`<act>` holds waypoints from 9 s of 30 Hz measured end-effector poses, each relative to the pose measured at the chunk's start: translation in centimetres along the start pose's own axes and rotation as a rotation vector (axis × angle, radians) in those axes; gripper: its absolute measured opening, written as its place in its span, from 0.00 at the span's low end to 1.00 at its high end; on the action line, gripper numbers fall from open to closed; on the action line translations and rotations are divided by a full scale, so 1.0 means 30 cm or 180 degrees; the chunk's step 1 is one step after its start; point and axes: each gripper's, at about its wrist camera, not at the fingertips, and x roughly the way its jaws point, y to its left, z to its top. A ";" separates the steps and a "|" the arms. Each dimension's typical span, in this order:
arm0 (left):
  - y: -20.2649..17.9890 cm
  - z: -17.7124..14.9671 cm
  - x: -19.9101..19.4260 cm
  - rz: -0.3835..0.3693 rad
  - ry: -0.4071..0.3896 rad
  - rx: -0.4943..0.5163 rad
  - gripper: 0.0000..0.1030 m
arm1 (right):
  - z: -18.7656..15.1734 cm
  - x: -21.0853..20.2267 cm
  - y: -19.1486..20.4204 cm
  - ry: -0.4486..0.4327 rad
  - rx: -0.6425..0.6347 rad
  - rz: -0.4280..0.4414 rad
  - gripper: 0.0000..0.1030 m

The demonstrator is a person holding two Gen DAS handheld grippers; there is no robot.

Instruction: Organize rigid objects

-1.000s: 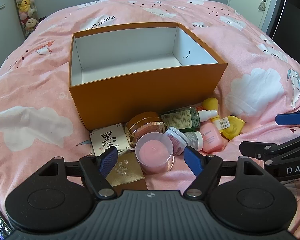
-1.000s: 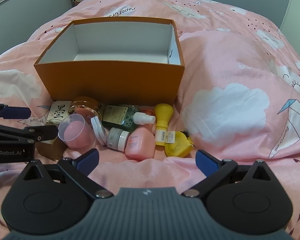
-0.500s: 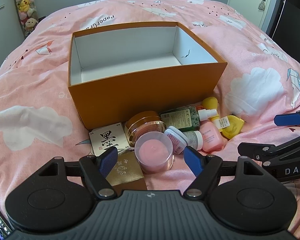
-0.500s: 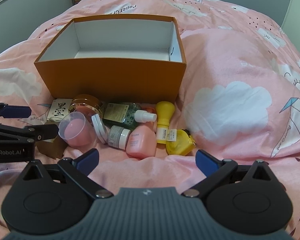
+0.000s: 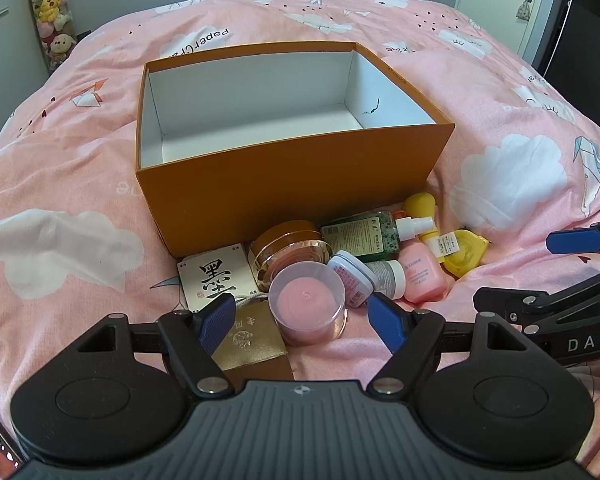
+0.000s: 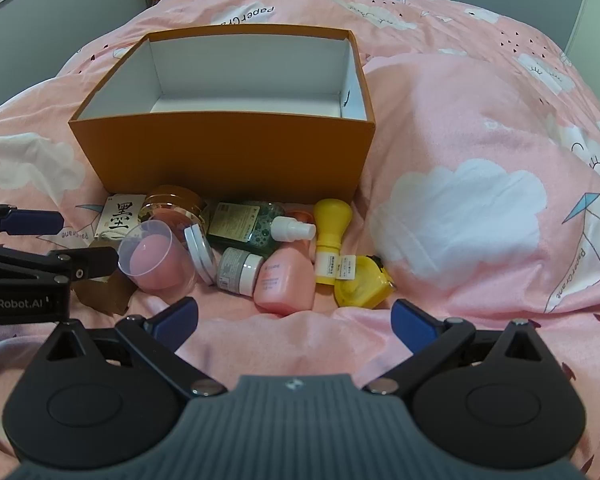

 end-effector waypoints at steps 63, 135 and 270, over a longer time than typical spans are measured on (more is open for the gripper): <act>0.118 0.070 0.085 -0.0281 0.0048 -0.0063 0.66 | 0.266 0.332 0.225 0.0327 -0.1520 0.0775 0.56; 0.190 0.301 -0.142 -0.0118 -0.0794 -0.0066 0.66 | 0.428 -0.036 0.143 -0.0772 -0.1518 0.1024 0.26; 0.166 0.004 0.191 -0.0051 0.0794 -0.0687 0.81 | 0.169 0.368 0.185 0.0271 -0.0189 0.0917 0.76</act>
